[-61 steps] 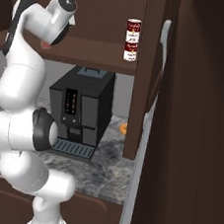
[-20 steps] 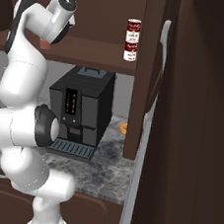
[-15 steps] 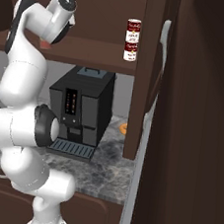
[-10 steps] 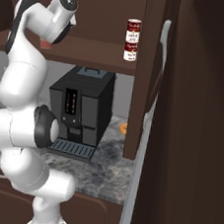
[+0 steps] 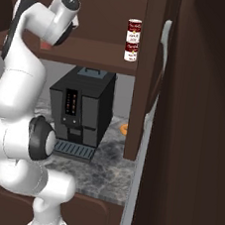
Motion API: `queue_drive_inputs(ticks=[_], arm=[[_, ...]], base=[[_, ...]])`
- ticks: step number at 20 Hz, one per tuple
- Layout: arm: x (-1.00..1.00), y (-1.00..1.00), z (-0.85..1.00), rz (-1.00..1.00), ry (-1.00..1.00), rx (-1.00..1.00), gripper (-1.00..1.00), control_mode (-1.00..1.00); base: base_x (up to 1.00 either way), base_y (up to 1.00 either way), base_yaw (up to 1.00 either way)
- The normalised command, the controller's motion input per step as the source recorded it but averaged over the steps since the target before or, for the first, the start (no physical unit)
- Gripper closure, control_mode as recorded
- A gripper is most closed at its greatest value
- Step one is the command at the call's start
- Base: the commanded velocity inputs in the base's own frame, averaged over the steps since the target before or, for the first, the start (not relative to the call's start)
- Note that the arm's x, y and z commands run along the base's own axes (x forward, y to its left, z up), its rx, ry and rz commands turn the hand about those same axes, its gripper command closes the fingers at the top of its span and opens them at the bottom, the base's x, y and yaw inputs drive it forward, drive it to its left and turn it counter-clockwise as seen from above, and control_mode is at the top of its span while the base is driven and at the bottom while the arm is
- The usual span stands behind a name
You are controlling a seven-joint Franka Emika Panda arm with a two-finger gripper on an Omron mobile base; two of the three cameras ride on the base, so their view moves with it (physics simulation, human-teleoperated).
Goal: Stack two cans on top of the other two cans in the cabinet.
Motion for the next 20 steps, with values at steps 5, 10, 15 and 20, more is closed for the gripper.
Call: queue_drive_inputs(ticks=[5,10,15,20], arm=[[-0.75,-0.14,-0.03,-0.14,-0.08,0.0,-1.0,-1.0],[-0.83,-0.16,-0.05,-0.18,-0.07,0.0,-1.0,-1.0],[-0.81,-0.12,-0.03,-0.24,0.0,0.0,-1.0,-1.0],[-0.77,-0.12,0.0,-0.25,0.01,0.0,-1.0,-1.0]], base=[[0.0,0.0,0.0],[0.0,0.0,0.0],[0.0,0.0,0.0],[0.0,0.0,0.0]])
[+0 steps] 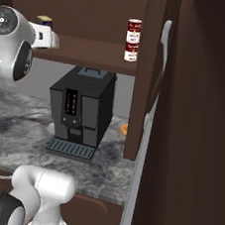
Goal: Stack two cans on top of the other two cans in the cabinet.
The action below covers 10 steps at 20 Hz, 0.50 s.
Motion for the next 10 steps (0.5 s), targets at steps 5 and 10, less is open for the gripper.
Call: queue_drive_inputs(ticks=[5,10], arm=[[-0.72,-0.15,-0.08,-0.26,0.02,0.02,-1.0,-1.0],[-0.61,-0.21,-0.18,-0.24,0.05,0.07,-1.0,-1.0]], base=[[0.0,0.0,0.0],[0.0,0.0,0.0]])
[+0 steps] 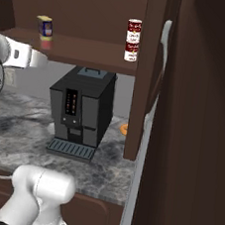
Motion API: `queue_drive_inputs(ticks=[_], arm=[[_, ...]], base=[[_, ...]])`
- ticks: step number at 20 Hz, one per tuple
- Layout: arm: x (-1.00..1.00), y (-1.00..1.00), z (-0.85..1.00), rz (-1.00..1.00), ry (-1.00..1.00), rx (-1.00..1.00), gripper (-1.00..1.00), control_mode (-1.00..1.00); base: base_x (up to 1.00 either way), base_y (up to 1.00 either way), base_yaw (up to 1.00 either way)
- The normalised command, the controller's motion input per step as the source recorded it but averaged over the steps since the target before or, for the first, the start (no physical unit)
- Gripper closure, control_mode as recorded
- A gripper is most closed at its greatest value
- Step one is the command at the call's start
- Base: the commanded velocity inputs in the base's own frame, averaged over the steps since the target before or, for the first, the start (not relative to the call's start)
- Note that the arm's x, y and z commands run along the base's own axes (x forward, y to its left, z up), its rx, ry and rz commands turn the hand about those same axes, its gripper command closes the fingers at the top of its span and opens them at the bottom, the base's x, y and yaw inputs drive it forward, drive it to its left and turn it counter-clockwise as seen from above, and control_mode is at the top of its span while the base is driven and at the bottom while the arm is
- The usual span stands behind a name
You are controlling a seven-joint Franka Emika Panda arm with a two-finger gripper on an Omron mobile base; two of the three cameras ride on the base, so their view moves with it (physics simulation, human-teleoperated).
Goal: Stack two cans on top of the other two cans in the cabinet.
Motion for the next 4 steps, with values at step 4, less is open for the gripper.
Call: queue_drive_inputs(ticks=[4], arm=[[-0.57,-0.21,-0.23,-0.19,0.12,0.04,-1.0,-1.0]], base=[[0.0,0.0,0.0]])
